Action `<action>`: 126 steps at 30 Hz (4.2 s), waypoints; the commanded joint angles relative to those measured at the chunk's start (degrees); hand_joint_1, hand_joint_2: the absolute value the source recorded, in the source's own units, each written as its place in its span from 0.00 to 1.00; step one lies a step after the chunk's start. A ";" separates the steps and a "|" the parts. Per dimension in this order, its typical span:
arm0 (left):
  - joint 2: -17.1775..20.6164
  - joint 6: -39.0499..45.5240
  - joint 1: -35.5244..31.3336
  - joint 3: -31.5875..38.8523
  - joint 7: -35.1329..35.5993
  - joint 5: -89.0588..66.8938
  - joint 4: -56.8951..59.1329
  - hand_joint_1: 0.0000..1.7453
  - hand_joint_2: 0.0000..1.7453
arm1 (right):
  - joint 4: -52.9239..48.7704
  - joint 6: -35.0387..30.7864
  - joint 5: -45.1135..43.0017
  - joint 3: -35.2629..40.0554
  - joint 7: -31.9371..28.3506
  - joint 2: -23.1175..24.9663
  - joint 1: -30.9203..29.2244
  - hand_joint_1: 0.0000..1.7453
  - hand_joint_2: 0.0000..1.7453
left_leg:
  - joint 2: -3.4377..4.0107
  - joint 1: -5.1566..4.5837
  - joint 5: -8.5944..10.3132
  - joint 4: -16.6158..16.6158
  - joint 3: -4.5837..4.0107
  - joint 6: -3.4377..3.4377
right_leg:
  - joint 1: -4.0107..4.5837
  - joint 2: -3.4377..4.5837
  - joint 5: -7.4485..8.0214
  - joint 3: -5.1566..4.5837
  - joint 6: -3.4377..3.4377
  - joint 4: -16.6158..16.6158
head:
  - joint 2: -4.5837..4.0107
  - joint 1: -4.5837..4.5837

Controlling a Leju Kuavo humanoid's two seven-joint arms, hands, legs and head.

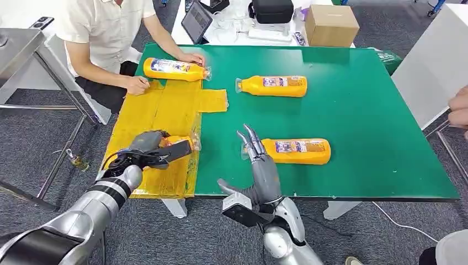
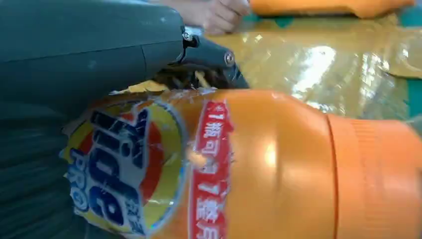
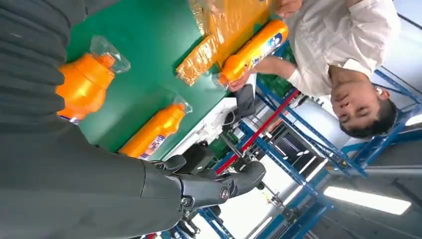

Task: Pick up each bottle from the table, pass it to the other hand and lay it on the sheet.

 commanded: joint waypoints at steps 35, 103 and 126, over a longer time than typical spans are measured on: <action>-1.23 31.63 21.41 -7.88 -5.46 -11.18 -37.66 0.00 1.00 | 4.43 -0.08 0.65 -1.96 -0.22 -0.38 1.83 0.00 1.00 | 0.07 0.02 -0.12 -0.01 0.03 0.07 | 0.06 -0.02 -0.09 0.04 -0.16 -0.04 | 0.00 0.04; -8.17 12.67 32.61 -14.27 -24.32 59.92 -46.61 0.00 1.00 | 56.46 11.41 24.93 -14.79 19.57 -12.21 -28.08 1.00 1.00 | -0.02 -0.15 -0.05 -0.02 0.17 0.29 | -0.09 -0.16 -0.03 0.23 -0.10 -0.12 | 0.00 0.00; -7.23 14.27 34.04 -14.76 -25.50 59.64 -47.35 0.00 1.00 | 52.65 10.32 9.87 -22.43 5.21 -10.48 -21.80 1.00 1.00 | 0.04 -0.10 -0.05 -0.10 0.48 0.28 | -0.02 -0.10 0.02 0.49 -0.13 -0.23 | 0.00 0.00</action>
